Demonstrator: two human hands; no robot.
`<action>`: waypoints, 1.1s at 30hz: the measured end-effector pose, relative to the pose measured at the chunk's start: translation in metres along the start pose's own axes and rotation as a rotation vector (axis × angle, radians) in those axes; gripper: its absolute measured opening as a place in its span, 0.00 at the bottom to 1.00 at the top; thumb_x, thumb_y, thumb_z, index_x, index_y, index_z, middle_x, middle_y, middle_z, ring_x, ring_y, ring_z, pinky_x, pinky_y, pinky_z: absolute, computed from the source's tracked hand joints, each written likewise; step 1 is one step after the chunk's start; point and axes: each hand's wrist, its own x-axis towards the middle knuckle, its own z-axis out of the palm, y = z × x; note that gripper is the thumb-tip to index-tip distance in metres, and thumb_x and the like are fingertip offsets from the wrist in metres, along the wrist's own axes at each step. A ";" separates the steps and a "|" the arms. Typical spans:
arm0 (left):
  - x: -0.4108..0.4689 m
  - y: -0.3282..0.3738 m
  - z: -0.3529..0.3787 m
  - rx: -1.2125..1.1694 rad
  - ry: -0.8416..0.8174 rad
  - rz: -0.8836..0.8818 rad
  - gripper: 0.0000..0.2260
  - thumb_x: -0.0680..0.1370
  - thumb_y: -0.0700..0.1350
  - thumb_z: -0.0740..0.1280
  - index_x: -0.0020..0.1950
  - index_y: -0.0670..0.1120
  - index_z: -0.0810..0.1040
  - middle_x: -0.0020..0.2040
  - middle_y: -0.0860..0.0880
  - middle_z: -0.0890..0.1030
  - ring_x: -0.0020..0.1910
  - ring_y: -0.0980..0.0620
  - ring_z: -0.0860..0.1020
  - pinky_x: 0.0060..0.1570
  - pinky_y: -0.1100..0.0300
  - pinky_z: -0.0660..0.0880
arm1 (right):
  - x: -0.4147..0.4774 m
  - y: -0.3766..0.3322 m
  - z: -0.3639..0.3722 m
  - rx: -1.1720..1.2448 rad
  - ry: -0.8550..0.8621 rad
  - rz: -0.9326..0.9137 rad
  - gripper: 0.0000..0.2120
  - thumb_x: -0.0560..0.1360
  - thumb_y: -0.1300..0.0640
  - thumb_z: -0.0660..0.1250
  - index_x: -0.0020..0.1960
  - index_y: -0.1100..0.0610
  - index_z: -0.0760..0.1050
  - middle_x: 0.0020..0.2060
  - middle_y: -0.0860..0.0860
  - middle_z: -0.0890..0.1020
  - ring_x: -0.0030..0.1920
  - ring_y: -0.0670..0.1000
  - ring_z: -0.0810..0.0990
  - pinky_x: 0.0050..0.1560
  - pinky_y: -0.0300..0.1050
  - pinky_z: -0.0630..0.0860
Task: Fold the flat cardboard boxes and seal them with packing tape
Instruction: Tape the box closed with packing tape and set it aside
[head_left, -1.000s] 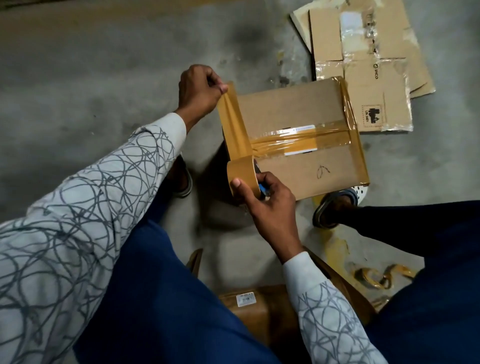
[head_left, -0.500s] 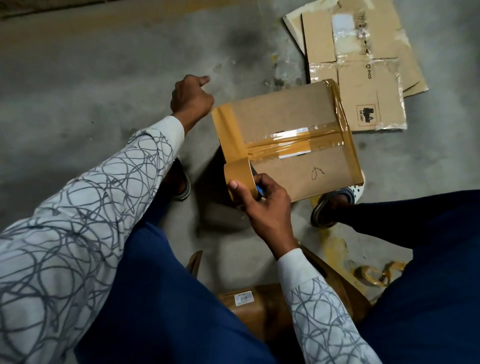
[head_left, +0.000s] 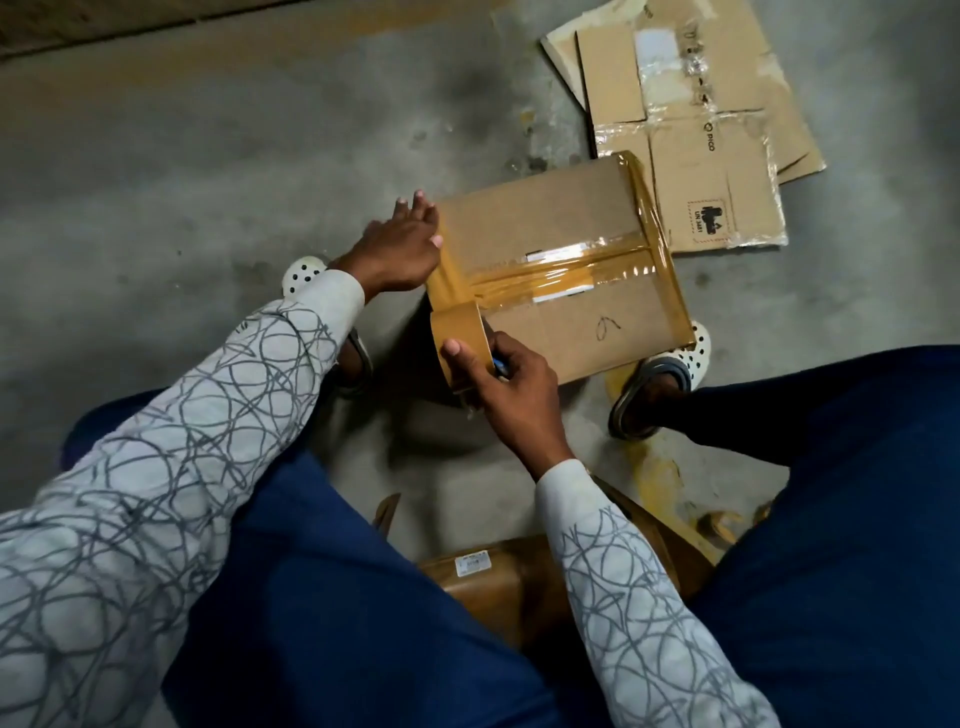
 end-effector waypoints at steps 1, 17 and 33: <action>0.001 -0.001 0.001 0.008 -0.004 -0.009 0.25 0.86 0.48 0.47 0.82 0.43 0.46 0.82 0.44 0.42 0.81 0.43 0.43 0.77 0.39 0.49 | -0.002 -0.001 0.001 0.008 -0.007 0.011 0.17 0.74 0.39 0.71 0.53 0.51 0.83 0.46 0.44 0.85 0.48 0.42 0.83 0.52 0.50 0.83; -0.001 -0.012 0.000 0.051 0.074 -0.016 0.23 0.85 0.49 0.49 0.81 0.49 0.56 0.82 0.50 0.53 0.80 0.40 0.49 0.72 0.32 0.55 | -0.064 0.025 -0.013 -0.353 0.103 0.134 0.23 0.73 0.33 0.69 0.48 0.53 0.82 0.43 0.49 0.85 0.44 0.49 0.82 0.44 0.43 0.77; 0.005 -0.019 0.001 -0.091 0.059 -0.046 0.25 0.83 0.54 0.48 0.80 0.50 0.57 0.80 0.46 0.60 0.79 0.36 0.54 0.72 0.34 0.58 | -0.064 0.058 -0.015 -0.378 0.052 0.318 0.27 0.72 0.32 0.68 0.56 0.53 0.82 0.49 0.51 0.82 0.53 0.52 0.78 0.50 0.44 0.72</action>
